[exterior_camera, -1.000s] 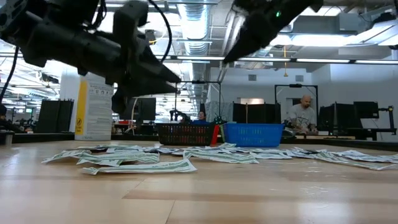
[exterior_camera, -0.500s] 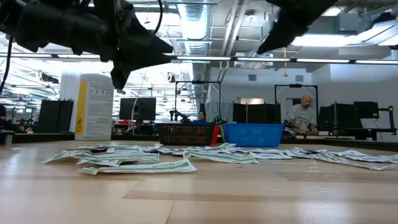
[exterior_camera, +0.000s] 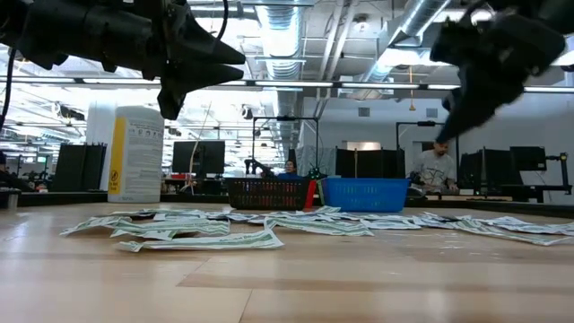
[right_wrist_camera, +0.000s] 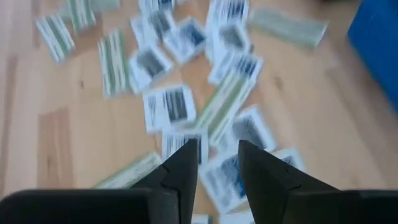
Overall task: Pick & Place First Aid Supplies
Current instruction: Put the bandage into the red basket
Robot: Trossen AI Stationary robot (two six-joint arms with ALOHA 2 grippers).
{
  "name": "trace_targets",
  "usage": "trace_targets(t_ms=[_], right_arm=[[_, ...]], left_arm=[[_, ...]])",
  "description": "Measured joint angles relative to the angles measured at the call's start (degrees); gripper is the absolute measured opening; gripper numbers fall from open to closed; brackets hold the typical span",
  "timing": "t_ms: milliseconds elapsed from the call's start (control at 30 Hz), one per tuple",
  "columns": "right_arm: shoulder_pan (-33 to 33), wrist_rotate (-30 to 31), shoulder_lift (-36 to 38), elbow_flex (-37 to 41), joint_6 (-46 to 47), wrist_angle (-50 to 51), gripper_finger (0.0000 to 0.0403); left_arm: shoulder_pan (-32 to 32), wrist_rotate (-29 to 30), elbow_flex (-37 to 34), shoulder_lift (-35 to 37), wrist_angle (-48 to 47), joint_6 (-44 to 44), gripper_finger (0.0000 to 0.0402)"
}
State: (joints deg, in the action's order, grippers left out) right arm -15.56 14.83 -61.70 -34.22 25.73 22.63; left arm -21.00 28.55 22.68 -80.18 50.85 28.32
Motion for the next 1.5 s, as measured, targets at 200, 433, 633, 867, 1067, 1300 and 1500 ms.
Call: trace_targets(t_ms=[200,433,633,867,1067,1300,1500], right_arm=[[-5.4,0.0,-3.6,1.4,-1.1,-5.6,0.0111],[-6.5,-0.1,-10.0,1.5,-6.6,-8.3,0.0111],[-6.0,-3.0,-15.6,1.5,-6.8,-9.1,0.0111],[-6.2,-6.5,-20.8,1.5,-8.3,-12.9,0.0111],[-6.2,-8.6,-24.8,1.4,-8.3,-15.5,0.0111],[-6.2,-7.9,-27.4,1.2,-8.3,-16.3,0.0108],[-6.2,-7.4,-27.1,1.2,-8.3,-15.7,0.0065]], left_arm=[[0.2,0.1,0.0,0.0,0.0,0.0,0.0095],[0.2,0.1,0.0,0.1,0.0,0.0,0.0095],[0.2,0.1,0.0,0.1,0.0,0.4,0.0095],[0.2,0.1,0.0,0.1,0.0,0.7,0.0095],[0.2,0.1,0.0,0.1,0.0,0.6,0.0095],[0.2,0.1,0.1,0.1,0.0,0.6,0.0095],[0.2,0.1,0.1,0.1,-0.3,0.4,0.0095]])
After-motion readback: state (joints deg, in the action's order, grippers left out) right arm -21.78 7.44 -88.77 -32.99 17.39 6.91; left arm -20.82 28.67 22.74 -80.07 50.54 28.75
